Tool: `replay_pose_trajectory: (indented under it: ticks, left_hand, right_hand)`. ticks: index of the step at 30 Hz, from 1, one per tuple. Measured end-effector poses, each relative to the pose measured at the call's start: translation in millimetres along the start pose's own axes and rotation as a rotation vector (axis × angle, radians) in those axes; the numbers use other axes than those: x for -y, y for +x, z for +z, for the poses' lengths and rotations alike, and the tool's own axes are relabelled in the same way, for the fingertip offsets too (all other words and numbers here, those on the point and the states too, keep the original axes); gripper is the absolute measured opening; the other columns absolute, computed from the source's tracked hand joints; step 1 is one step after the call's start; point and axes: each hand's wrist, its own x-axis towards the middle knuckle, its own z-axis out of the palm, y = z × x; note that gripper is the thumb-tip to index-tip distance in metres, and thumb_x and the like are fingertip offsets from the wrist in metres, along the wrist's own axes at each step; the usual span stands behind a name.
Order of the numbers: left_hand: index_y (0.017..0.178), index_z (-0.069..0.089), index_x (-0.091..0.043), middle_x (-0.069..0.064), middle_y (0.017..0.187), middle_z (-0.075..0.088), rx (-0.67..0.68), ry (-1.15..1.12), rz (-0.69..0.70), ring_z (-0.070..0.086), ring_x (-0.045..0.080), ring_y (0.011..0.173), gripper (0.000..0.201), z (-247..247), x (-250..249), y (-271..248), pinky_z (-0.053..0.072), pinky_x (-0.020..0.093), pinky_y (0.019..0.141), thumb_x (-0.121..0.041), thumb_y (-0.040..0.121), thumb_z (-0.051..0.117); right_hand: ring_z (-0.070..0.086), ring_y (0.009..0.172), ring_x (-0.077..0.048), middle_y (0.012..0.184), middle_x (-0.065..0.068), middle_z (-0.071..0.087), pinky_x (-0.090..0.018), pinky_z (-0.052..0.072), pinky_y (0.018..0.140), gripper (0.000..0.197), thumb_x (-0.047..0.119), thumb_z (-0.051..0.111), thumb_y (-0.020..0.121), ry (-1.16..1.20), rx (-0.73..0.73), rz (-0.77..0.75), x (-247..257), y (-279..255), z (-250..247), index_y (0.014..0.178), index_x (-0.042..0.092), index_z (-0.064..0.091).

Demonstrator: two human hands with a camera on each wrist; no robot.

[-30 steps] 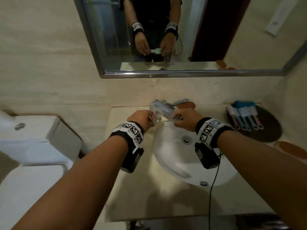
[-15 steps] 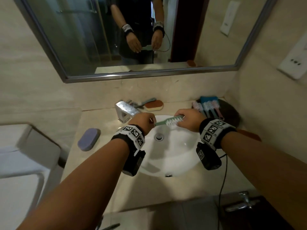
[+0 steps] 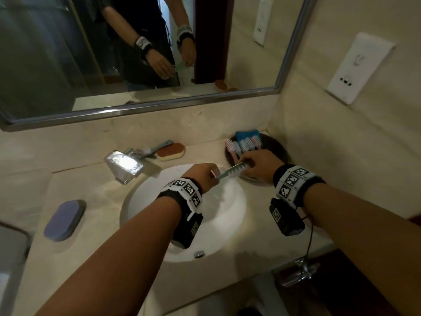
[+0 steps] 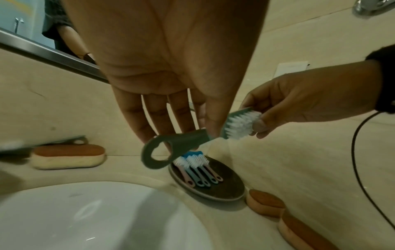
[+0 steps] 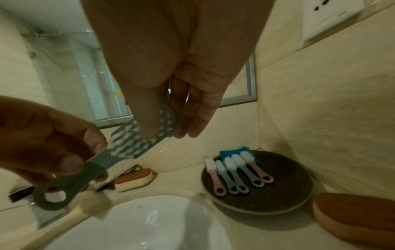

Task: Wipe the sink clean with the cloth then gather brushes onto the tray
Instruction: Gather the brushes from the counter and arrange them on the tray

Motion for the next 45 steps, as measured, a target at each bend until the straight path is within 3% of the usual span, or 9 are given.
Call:
replay_pose_trajectory:
  ticks: [8, 18, 22, 25, 28, 32, 36, 40, 45]
  left_hand:
    - [0.115, 0.058, -0.012, 0.010, 0.110, 0.064, -0.038, -0.113, 0.079, 0.059, 0.027, 0.102, 0.027, 40, -89, 81, 0.042, 0.024, 0.082, -0.017, 0.089, 0.060]
    - [0.115, 0.048, -0.013, 0.014, 0.107, 0.065, -0.055, -0.305, -0.096, 0.062, 0.030, 0.099, 0.023, 68, -124, 158, 0.049, 0.036, 0.087, -0.014, 0.093, 0.052]
    - [0.110, 0.043, -0.019, 0.013, 0.107, 0.063, -0.037, -0.445, -0.144, 0.063, 0.031, 0.096, 0.018, 69, -118, 186, 0.053, 0.043, 0.087, -0.016, 0.094, 0.052]
    - [0.105, 0.041, -0.021, 0.015, 0.103, 0.064, -0.025, -0.529, -0.156, 0.064, 0.033, 0.092, 0.018, 73, -110, 212, 0.054, 0.049, 0.085, -0.019, 0.092, 0.053]
    - [0.096, 0.038, -0.022, 0.009, 0.080, 0.059, -0.034, -0.630, -0.149, 0.059, 0.026, 0.073, 0.017, 78, -102, 238, 0.053, 0.049, 0.079, -0.018, 0.092, 0.054]
    - [0.101, 0.038, -0.021, 0.018, 0.096, 0.063, -0.029, -0.712, -0.167, 0.059, 0.024, 0.078, 0.021, 77, -99, 259, 0.053, 0.046, 0.079, -0.015, 0.092, 0.055]
    - [0.134, 0.031, -0.018, 0.014, 0.105, 0.062, -0.084, -0.599, -0.161, 0.063, 0.030, 0.091, 0.056, 72, -94, 278, 0.052, 0.043, 0.082, -0.010, 0.087, 0.061]
    - [0.128, 0.047, -0.013, 0.012, 0.119, 0.060, -0.053, -0.491, -0.149, 0.062, 0.033, 0.101, 0.043, 73, -90, 301, 0.052, 0.034, 0.078, -0.006, 0.088, 0.059]
    - [0.126, 0.055, -0.008, 0.013, 0.126, 0.058, 0.017, -0.362, -0.119, 0.056, 0.029, 0.116, 0.036, 82, -93, 330, 0.047, 0.039, 0.097, -0.006, 0.090, 0.054]
  right_hand:
    - [0.060, 0.096, -0.022, 0.106, -0.011, 0.067, -0.024, 0.042, 0.081, 0.030, 0.012, 0.067, 0.078, 0.125, 0.000, 0.001, -95, 32, -31, 0.108, 0.011, 0.065]
    - [0.061, 0.106, -0.021, 0.116, -0.003, 0.059, -0.031, 0.049, 0.096, 0.050, 0.002, 0.064, 0.083, 0.533, 0.003, 0.001, -156, 86, -38, 0.130, 0.014, 0.050]
    - [0.057, 0.115, -0.023, 0.131, -0.010, 0.054, -0.032, 0.047, 0.098, 0.067, 0.005, 0.064, 0.085, 0.582, 0.096, 0.065, -167, 108, -27, 0.143, 0.019, 0.033]
    - [0.059, 0.113, -0.024, 0.125, -0.011, 0.059, -0.039, 0.047, 0.101, 0.077, 0.009, 0.064, 0.085, 0.549, 0.127, 0.117, -175, 123, -17, 0.148, 0.023, 0.022]
    - [0.060, 0.107, -0.026, 0.114, -0.013, 0.063, -0.038, 0.048, 0.097, 0.072, 0.011, 0.063, 0.086, 0.447, 0.163, 0.177, -182, 136, -7, 0.147, 0.018, 0.024]
    - [0.058, 0.090, -0.023, 0.094, -0.006, 0.059, -0.037, 0.050, 0.085, 0.055, 0.008, 0.059, 0.088, 0.431, 0.164, 0.230, -193, 151, -1, 0.138, 0.015, 0.039]
    - [0.059, 0.099, -0.027, 0.108, -0.013, 0.064, -0.024, 0.041, 0.076, 0.033, 0.006, 0.049, 0.093, 0.340, 0.184, 0.225, -204, 162, 1, 0.125, 0.009, 0.053]
    - [0.058, 0.107, -0.030, 0.116, -0.016, 0.063, -0.026, 0.042, 0.079, 0.033, 0.004, 0.044, 0.094, 0.311, 0.177, 0.268, -218, 171, 5, 0.125, 0.007, 0.054]
    - [0.055, 0.112, -0.029, 0.126, -0.015, 0.057, -0.025, 0.041, 0.082, 0.036, 0.004, 0.042, 0.095, 0.324, 0.194, 0.360, -242, 181, 19, 0.130, 0.011, 0.050]
